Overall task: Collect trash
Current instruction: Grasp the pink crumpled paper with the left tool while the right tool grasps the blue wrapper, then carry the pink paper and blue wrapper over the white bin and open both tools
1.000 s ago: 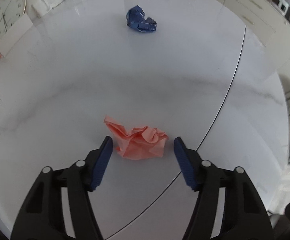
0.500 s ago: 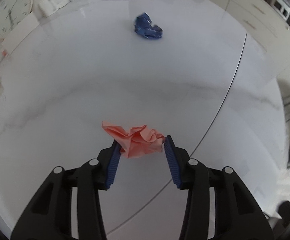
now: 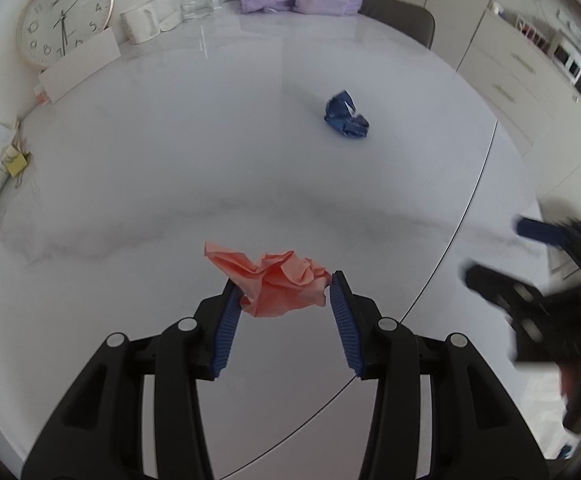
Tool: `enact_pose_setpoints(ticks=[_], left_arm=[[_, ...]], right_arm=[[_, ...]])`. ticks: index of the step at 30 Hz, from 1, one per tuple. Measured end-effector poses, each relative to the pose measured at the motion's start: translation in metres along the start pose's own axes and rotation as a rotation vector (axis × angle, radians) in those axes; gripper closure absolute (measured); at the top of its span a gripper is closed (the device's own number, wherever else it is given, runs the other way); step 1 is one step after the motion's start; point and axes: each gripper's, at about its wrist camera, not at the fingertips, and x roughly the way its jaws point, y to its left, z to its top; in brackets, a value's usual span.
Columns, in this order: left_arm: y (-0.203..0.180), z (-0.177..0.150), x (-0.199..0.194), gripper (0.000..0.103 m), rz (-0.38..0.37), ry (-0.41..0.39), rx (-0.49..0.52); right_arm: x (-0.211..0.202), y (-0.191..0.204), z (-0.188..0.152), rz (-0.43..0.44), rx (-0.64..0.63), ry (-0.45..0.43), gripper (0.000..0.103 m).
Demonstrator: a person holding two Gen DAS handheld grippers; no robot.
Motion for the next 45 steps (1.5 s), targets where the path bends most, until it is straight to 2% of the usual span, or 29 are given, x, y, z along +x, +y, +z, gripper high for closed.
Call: enact_pose_setpoints(ticks=[7,14,16,17,20,21,22,24,28,34,37,40,43,45], left_arm=[[0.027,-0.004,0.002,0.059,-0.002,-0.056,-0.039],[0.066,0.007,0.022,0.059,0.001,-0.052,-0.107],[0.076,0.011,0.028,0.059,0.004,-0.053,-0.124],[0.079,0.012,0.031,0.059,0.002,-0.051,-0.129],[0.089,0.015,0.038,0.059,-0.002,-0.048,-0.141],[0.091,0.015,0.039,0.059,-0.004,-0.048,-0.141],[0.091,0.015,0.039,0.059,-0.003,-0.049,-0.14],[0.092,0.015,0.039,0.059,-0.003,-0.049,-0.137],[0.087,0.013,0.031,0.059,-0.006,-0.06,-0.122],[0.063,0.004,0.004,0.059,-0.015,-0.08,-0.058],[0.04,-0.005,-0.016,0.059,-0.026,-0.086,-0.015],[0.007,-0.017,-0.036,0.059,-0.042,-0.095,0.042],[-0.035,-0.033,-0.055,0.059,-0.074,-0.102,0.104],[-0.065,-0.045,-0.066,0.059,-0.1,-0.1,0.143]], right_arm=[[0.052,0.011,0.082,-0.012,-0.055,0.018,0.003],[0.105,0.018,0.13,-0.063,-0.11,0.035,0.005],[0.117,0.021,0.136,-0.067,-0.115,0.053,0.022],[0.124,0.02,0.14,-0.06,-0.11,0.071,0.026],[0.124,0.019,0.147,-0.06,-0.085,0.044,0.045],[0.122,0.019,0.149,-0.062,-0.079,0.039,0.063],[0.121,0.019,0.15,-0.062,-0.072,0.042,0.067],[0.12,0.019,0.15,-0.045,-0.055,0.056,0.067],[0.104,0.021,0.14,-0.016,-0.045,0.051,0.067],[0.043,0.015,0.101,0.063,0.009,0.003,0.067],[-0.001,0.008,0.061,0.112,0.042,-0.03,0.067],[-0.034,-0.005,0.024,0.125,0.06,-0.044,0.067],[-0.069,-0.024,-0.028,0.121,0.087,-0.05,0.067],[-0.097,-0.041,-0.076,0.111,0.106,-0.051,0.067]])
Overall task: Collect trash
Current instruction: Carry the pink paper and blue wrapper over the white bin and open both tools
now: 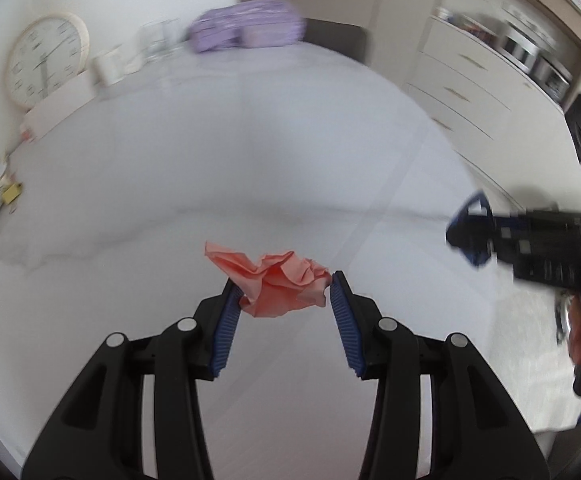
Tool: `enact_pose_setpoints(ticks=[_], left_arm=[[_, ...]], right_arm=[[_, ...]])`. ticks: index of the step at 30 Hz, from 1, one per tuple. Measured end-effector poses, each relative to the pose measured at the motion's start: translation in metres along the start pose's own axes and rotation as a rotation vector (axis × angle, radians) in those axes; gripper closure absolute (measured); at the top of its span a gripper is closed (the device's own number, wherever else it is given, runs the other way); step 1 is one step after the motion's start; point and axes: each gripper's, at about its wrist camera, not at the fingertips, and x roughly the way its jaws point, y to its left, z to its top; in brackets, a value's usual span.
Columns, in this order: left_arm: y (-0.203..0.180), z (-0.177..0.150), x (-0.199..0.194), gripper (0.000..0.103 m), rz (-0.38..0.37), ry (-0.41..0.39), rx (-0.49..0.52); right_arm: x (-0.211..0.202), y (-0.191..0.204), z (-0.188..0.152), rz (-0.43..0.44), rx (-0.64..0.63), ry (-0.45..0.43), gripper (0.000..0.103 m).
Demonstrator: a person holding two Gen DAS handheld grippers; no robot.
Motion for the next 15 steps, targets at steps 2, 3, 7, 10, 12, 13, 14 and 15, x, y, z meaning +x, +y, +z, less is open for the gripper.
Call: enact_pose_setpoints(ticks=[2,3,7,10,12,13,14,15], left_arm=[[-0.042,-0.011,-0.009,0.059,-0.036,0.003,0.045],[-0.058,-0.015,-0.011,0.059,-0.054,0.007,0.06],[-0.134,-0.036,-0.017,0.059,-0.129,0.037,0.149],[-0.19,-0.057,-0.017,0.059,-0.158,0.059,0.23],[-0.222,-0.069,-0.013,0.059,-0.187,0.085,0.265],[-0.237,-0.075,-0.009,0.059,-0.202,0.107,0.279],[-0.253,-0.083,-0.002,0.059,-0.215,0.136,0.298],[-0.265,-0.088,0.006,0.059,-0.21,0.158,0.317]], right_arm=[[-0.021,-0.015,-0.033,-0.019,0.015,-0.004,0.067],[-0.034,-0.024,-0.053,-0.032,0.025,-0.006,0.067],[-0.08,-0.063,-0.13,-0.092,0.094,-0.009,0.067],[-0.104,-0.09,-0.177,-0.116,0.157,-0.013,0.067],[-0.114,-0.105,-0.201,-0.134,0.183,-0.013,0.067],[-0.12,-0.114,-0.217,-0.141,0.2,-0.012,0.066],[-0.124,-0.12,-0.225,-0.144,0.212,-0.012,0.066],[-0.129,-0.128,-0.237,-0.148,0.23,-0.016,0.066]])
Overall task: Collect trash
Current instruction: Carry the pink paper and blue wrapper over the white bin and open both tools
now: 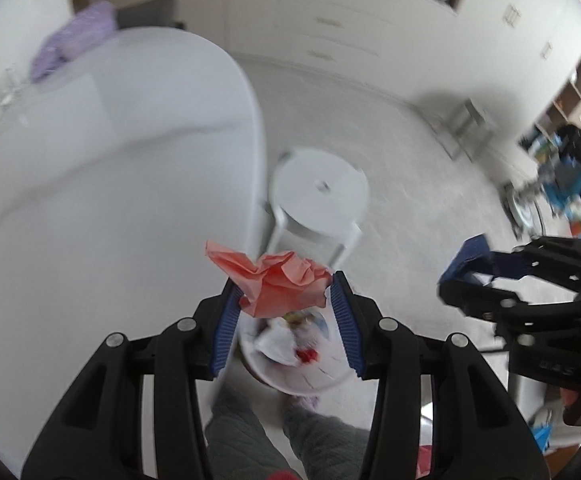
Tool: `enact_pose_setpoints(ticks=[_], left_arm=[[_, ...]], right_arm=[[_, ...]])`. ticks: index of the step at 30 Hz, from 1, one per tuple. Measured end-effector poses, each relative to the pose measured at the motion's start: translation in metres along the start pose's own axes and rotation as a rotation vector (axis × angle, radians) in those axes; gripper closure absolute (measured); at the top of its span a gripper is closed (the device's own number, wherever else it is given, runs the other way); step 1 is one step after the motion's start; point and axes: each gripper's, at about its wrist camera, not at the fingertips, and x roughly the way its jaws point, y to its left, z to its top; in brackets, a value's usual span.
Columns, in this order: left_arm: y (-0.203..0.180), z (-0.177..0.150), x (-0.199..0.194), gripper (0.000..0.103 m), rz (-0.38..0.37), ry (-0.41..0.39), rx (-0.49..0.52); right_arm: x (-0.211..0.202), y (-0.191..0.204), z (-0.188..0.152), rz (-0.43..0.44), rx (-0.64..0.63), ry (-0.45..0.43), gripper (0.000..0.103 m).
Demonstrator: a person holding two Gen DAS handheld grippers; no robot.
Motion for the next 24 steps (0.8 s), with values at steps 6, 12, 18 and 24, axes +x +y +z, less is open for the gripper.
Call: enact_pose_setpoints(ticks=[6,12,18,24], left_arm=[[-0.047,-0.006,0.064,0.054,0.009,0.126,0.08],[-0.056,-0.013,0.087,0.029,-0.019,0.195,0.049],[-0.05,-0.012,0.056,0.021,-0.001,0.137,0.029],[-0.032,-0.012,0.014,0.02,0.026,0.082,-0.013]], right_arm=[[-0.014,-0.041,-0.033,0.001,0.066,-0.017,0.066],[-0.014,-0.055,-0.042,0.011,0.091,-0.022,0.066],[-0.01,-0.058,-0.044,0.029,0.086,-0.019,0.065],[0.011,-0.045,-0.039,0.049,0.038,-0.035,0.065]])
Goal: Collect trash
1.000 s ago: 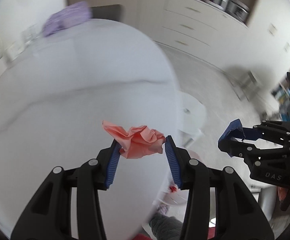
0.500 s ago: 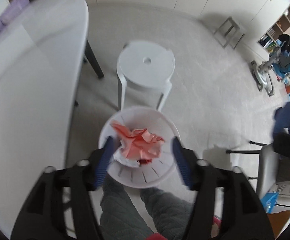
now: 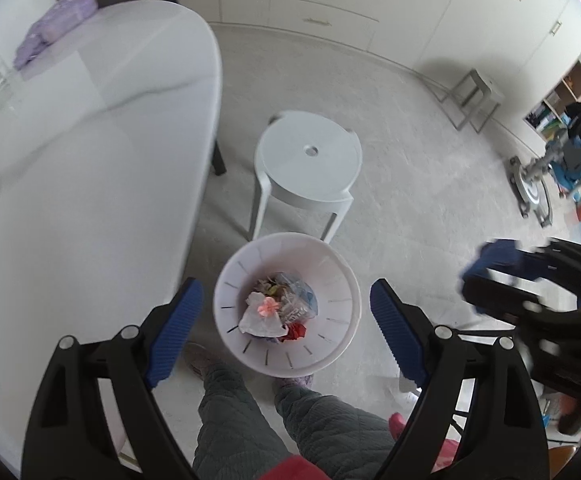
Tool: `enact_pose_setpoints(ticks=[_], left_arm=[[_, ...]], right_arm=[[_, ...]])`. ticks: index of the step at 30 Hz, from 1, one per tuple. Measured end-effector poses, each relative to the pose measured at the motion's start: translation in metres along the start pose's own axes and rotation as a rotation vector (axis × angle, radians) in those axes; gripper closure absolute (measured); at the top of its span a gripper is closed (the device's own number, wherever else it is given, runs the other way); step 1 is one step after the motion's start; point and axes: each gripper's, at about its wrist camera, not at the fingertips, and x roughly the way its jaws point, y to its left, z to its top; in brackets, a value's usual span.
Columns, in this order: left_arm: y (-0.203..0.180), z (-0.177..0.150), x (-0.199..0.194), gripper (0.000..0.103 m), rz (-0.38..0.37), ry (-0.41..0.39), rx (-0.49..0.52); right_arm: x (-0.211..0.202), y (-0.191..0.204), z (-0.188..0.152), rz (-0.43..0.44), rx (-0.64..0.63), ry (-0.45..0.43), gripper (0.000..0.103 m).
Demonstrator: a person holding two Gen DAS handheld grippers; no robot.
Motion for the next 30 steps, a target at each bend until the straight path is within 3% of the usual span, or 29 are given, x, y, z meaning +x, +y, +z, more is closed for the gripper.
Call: enact_pose_setpoints(ticks=[7,8,10,14,18,22,30], left_arm=[[0.026,-0.015,-0.034,0.02,0.073,-0.031,-0.026],[0.03,-0.017,-0.036,0.02,0.08,-0.029,-0.034],[0.036,-0.018,-0.036,0.02,0.093,-0.026,-0.045],[0.05,-0.025,-0.034,0.02,0.127,-0.009,-0.078],[0.062,-0.032,-0.033,0.02,0.145,0.002,-0.121],[0.078,-0.039,-0.04,0.02,0.184,-0.013,-0.176],[0.135,-0.034,-0.114,0.02,0.314,-0.183,-0.312]], right_arm=[[0.073,0.02,0.002,0.013,-0.05,0.066,0.062],[0.082,0.023,0.001,0.017,-0.053,0.078,0.055],[0.106,0.029,-0.002,0.021,-0.062,0.133,0.026],[0.127,0.038,-0.007,-0.014,-0.055,0.194,0.015],[0.121,0.047,-0.004,-0.033,-0.069,0.195,0.005],[0.108,0.06,0.009,-0.064,-0.114,0.189,0.004],[0.056,0.129,0.079,-0.051,-0.243,0.068,0.003]])
